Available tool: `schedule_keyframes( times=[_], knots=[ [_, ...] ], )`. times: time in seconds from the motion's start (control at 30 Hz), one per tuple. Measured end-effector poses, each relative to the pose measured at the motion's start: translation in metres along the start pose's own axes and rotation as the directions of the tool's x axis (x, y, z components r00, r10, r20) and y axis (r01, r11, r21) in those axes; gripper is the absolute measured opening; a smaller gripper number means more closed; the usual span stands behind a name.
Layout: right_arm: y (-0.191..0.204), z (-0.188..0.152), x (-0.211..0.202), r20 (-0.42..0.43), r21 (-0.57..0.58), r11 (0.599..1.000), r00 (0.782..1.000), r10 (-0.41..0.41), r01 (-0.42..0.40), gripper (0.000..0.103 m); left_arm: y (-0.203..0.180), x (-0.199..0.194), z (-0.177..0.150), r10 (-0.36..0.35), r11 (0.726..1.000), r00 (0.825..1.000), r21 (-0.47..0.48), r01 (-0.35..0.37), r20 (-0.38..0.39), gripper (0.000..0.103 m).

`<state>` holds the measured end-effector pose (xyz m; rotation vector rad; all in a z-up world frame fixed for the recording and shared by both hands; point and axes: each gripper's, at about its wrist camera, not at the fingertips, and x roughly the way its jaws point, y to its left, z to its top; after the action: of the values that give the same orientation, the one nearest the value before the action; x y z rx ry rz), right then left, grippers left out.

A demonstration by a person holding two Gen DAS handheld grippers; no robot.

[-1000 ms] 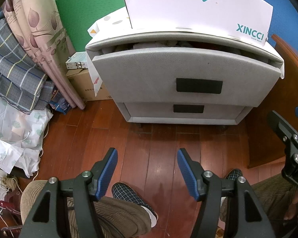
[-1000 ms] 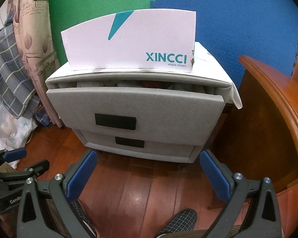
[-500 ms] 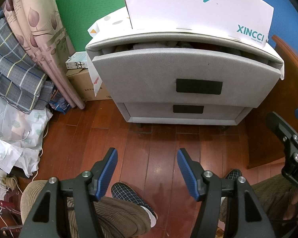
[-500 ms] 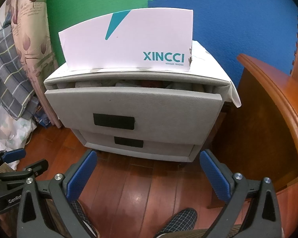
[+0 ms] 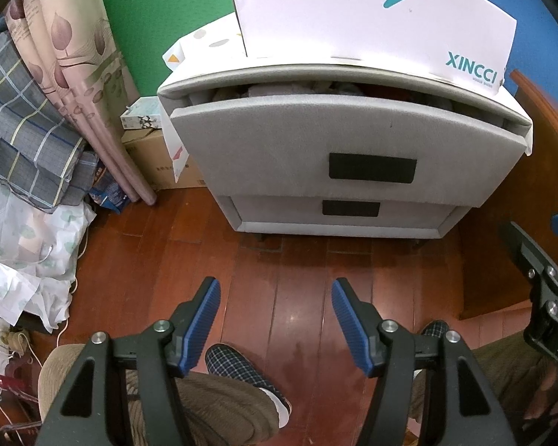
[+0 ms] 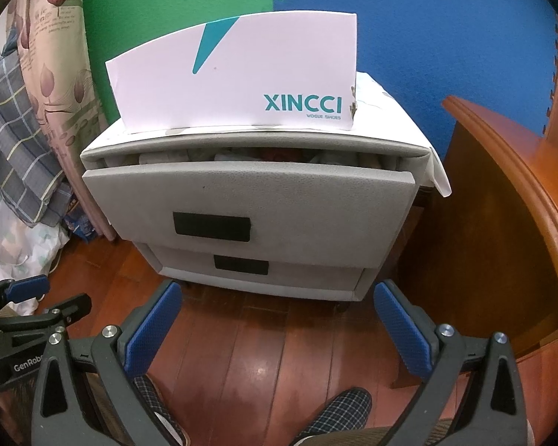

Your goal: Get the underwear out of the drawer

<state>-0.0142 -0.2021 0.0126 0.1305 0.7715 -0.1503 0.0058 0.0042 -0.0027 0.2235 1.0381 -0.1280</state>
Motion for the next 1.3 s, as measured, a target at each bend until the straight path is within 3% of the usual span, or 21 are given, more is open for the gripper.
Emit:
schedule_keyframes(
  times=[0.33, 0.53, 0.7, 0.77, 0.97, 1.17, 1.3],
  knots=[
    [-0.010, 0.005, -0.004, 0.017, 0.033, 0.999, 1.000, -0.001, 0.001, 0.102, 0.000, 0.002, 0.007, -0.010, 1.000, 1.000, -0.004, 0.010, 0.001, 0.064],
    [-0.027, 0.027, -0.015, 0.041, 0.015, 0.999, 0.999, -0.036, 0.035, 0.102, 0.005, 0.004, 0.017, -0.037, 0.999, 0.999, -0.022, 0.037, -0.001, 0.064],
    [-0.045, 0.047, -0.028, 0.042, -0.062, 0.998, 0.999, -0.028, 0.031, 0.102, 0.019, 0.009, 0.033, -0.128, 0.986, 0.992, -0.108, 0.129, 0.018, 0.064],
    [-0.056, 0.049, -0.025, 0.005, -0.065, 0.998, 1.000, 0.006, -0.006, 0.102, 0.031, 0.011, 0.043, -0.204, 0.960, 0.978, -0.186, 0.209, 0.046, 0.064],
    [-0.083, 0.043, -0.008, -0.056, 0.081, 0.992, 0.994, 0.099, -0.094, 0.102, 0.059, 0.027, 0.079, -0.319, 0.862, 0.942, -0.380, 0.335, 0.108, 0.064],
    [-0.091, 0.041, -0.003, -0.059, 0.133, 0.984, 0.990, 0.129, -0.121, 0.102, 0.079, 0.053, 0.106, -0.402, 0.728, 0.901, -0.540, 0.422, 0.162, 0.064],
    [-0.097, 0.041, 0.000, -0.064, 0.169, 0.978, 0.989, 0.136, -0.123, 0.102, 0.087, 0.077, 0.112, -0.447, 0.637, 0.879, -0.631, 0.442, 0.166, 0.064]
  ],
)
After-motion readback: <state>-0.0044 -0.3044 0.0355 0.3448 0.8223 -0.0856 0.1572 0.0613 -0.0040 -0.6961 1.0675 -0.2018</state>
